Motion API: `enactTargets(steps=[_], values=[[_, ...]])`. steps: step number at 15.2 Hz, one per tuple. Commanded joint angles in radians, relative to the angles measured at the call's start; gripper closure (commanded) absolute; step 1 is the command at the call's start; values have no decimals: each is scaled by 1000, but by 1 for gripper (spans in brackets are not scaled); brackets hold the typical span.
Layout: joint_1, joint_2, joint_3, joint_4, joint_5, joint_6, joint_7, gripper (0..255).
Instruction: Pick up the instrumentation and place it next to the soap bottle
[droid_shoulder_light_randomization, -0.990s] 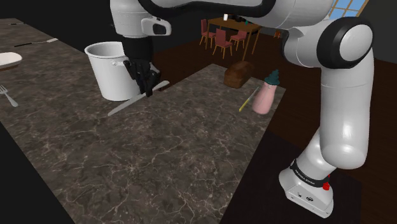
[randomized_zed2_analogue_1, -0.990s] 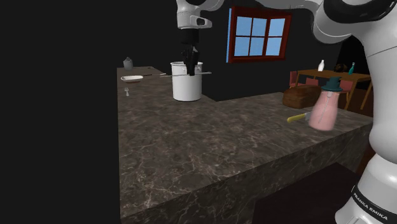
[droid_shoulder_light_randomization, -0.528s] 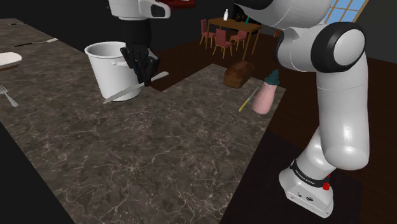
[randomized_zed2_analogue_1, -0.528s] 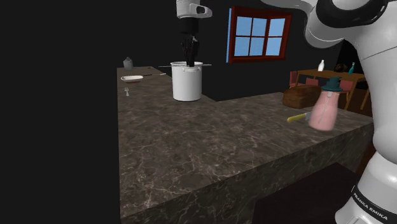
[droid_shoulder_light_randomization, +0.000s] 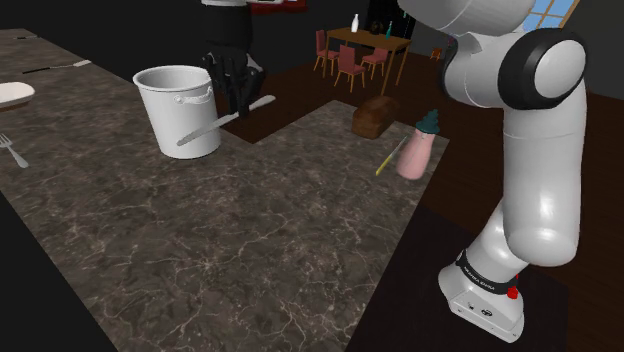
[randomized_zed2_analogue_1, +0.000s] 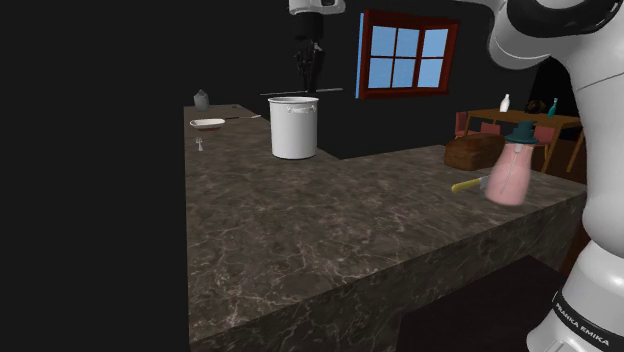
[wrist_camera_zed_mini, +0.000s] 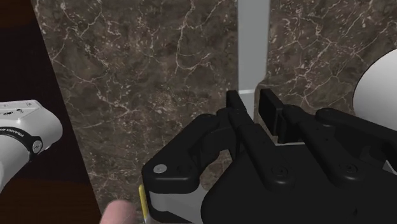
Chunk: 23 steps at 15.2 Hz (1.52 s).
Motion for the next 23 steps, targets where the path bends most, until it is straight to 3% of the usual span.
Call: enactTargets(steps=[1, 5, 10, 16, 23], values=[[-109, -94, 18, -144, 59, 57, -38, 255], [-278, -257, 18, -344, 170, 128, -150, 255], [-421, -432, -33, -518, 289, 177, -319, 255], [-518, -583, -136, -661, 375, 200, -517, 255], [-590, -682, -262, -762, 405, 208, -721, 255]])
